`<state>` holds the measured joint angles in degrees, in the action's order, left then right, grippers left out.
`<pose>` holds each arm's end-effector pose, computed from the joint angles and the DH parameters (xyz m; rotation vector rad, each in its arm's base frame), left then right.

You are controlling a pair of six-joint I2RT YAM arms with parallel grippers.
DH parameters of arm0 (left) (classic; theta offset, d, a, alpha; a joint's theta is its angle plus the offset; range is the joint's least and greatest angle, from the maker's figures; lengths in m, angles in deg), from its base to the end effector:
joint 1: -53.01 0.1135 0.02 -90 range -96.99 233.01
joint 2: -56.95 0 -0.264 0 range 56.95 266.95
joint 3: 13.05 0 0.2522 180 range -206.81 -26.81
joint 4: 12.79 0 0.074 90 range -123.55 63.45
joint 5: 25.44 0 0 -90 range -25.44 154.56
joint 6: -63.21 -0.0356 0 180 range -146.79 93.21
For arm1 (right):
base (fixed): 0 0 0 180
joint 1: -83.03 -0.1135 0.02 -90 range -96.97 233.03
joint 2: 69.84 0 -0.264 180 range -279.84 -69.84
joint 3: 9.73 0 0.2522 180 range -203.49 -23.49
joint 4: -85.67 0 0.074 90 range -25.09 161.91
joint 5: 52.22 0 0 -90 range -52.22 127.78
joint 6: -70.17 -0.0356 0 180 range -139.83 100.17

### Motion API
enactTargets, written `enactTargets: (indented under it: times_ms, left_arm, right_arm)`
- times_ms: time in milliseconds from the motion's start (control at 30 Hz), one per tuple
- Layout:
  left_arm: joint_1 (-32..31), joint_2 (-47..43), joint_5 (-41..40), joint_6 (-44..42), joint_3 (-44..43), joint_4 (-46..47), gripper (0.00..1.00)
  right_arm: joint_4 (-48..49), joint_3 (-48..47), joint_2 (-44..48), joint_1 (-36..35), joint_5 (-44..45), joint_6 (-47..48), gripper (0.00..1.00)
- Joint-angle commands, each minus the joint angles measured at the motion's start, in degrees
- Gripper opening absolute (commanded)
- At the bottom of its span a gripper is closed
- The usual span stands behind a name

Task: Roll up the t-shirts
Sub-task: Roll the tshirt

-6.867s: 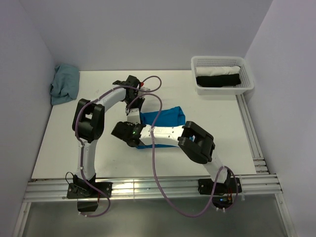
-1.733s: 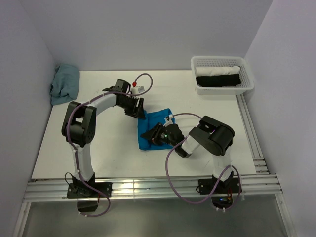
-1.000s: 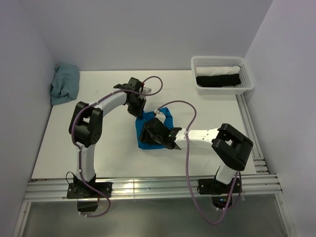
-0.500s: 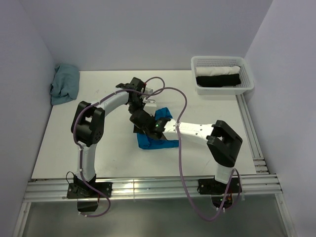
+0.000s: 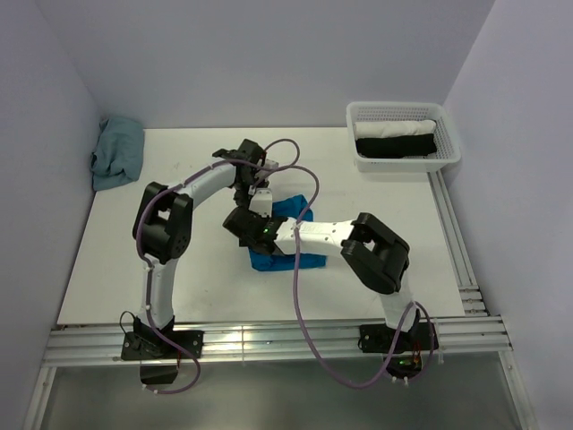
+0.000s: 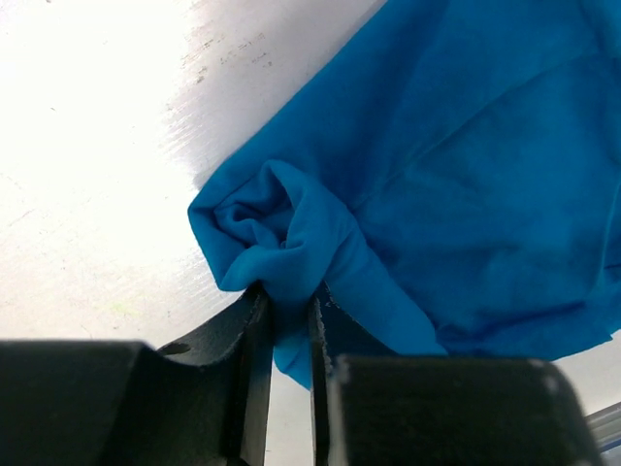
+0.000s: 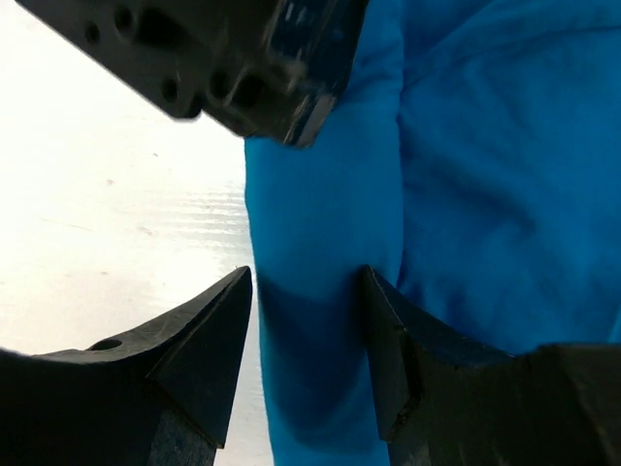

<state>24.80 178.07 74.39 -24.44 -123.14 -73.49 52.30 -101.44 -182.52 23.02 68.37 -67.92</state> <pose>0.3833 -0.2125 0.1877 0.6779 2.7763 -0.3582 0.2248 0.3532 0.1818 -0.0384 2.3572 0.2344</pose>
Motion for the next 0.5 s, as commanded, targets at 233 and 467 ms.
enactTargets:
  times_ms: [233, 467]
  left_arm:
    - [-0.4, 3.4, 0.3, -1.4, -6.2, -3.1, 0.36]
    - [0.3, 3.5, 4.0, -1.7, -11.6, -5.7, 0.61]
  right_arm:
    - [-6.9, -2.1, -5.4, -2.3, 1.6, -2.8, 0.55]
    - [0.0, 4.9, -0.2, -1.1, -2.5, -3.2, 0.34]
